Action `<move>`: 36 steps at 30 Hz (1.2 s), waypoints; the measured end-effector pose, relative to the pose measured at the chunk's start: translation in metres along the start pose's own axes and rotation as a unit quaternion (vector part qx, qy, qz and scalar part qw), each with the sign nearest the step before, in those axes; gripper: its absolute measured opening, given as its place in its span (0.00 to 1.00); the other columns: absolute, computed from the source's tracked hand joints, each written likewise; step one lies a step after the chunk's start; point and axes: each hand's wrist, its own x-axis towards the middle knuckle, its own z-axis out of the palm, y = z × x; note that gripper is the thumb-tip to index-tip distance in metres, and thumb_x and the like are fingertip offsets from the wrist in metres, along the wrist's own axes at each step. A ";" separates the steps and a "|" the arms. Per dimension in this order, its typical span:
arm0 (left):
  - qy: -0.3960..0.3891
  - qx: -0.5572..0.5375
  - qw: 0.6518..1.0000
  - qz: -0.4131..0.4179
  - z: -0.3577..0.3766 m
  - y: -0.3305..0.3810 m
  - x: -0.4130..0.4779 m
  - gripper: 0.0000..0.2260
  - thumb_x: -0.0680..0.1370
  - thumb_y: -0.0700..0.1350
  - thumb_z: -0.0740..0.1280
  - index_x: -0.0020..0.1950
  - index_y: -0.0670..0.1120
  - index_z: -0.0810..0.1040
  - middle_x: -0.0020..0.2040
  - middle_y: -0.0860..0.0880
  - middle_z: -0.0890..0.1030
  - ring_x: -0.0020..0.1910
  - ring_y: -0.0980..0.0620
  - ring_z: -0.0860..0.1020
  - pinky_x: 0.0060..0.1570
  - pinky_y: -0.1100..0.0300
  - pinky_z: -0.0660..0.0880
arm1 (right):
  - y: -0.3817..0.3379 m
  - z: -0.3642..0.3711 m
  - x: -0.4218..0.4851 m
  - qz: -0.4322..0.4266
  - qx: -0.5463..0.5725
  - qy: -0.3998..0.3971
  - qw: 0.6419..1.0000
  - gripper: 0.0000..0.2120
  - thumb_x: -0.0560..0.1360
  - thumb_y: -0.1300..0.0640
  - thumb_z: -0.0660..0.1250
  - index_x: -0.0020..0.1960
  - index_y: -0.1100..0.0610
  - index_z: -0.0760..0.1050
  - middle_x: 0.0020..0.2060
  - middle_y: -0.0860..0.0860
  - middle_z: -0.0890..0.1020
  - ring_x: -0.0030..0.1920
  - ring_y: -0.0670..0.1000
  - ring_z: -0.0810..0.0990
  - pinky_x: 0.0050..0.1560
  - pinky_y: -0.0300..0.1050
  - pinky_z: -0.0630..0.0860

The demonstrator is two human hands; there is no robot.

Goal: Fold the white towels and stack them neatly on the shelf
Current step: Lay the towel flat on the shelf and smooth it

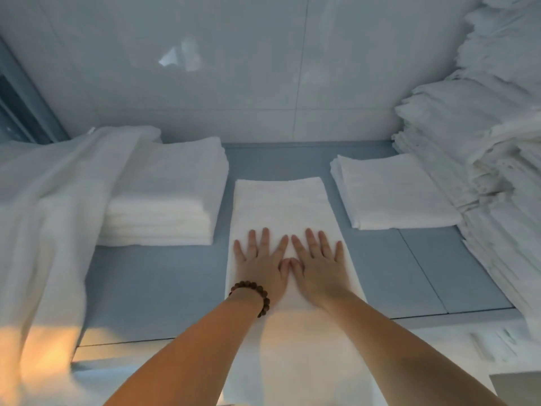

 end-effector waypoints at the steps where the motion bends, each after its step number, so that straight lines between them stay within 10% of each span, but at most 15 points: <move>1: 0.000 -0.002 1.000 -0.001 -0.001 -0.001 0.009 0.24 0.80 0.58 0.40 0.76 0.60 0.42 0.78 0.47 0.39 0.75 0.43 0.36 0.70 0.38 0.36 | 0.002 0.000 0.010 -0.002 -0.002 0.001 1.000 0.26 0.80 0.41 0.38 0.76 0.42 0.36 0.76 0.48 0.36 0.75 0.52 0.32 0.74 0.60 0.35; 19: 0.001 0.019 1.000 0.010 -0.002 -0.018 0.120 0.24 0.80 0.59 0.40 0.76 0.59 0.44 0.78 0.47 0.44 0.76 0.43 0.41 0.70 0.39 0.38 | 0.033 -0.012 0.120 -0.042 0.004 -0.005 0.999 0.25 0.81 0.42 0.41 0.77 0.44 0.44 0.77 0.49 0.44 0.77 0.52 0.40 0.75 0.58 0.39; 29: -0.099 -0.004 0.993 0.058 -0.017 0.002 0.002 0.26 0.82 0.55 0.45 0.78 0.49 0.42 0.78 0.46 0.40 0.76 0.46 0.39 0.74 0.48 0.40 | 0.044 -0.027 0.000 -0.085 0.025 -0.095 0.991 0.26 0.82 0.44 0.46 0.77 0.48 0.44 0.77 0.51 0.43 0.77 0.51 0.40 0.76 0.51 0.40; 36: -0.153 0.016 0.973 0.171 -0.022 0.020 -0.085 0.37 0.75 0.68 0.52 0.77 0.54 0.43 0.78 0.48 0.42 0.76 0.46 0.41 0.74 0.46 0.42 | 0.068 -0.049 -0.097 -0.025 0.254 -0.114 0.960 0.30 0.76 0.45 0.64 0.74 0.51 0.61 0.76 0.45 0.56 0.76 0.43 0.52 0.74 0.42 0.49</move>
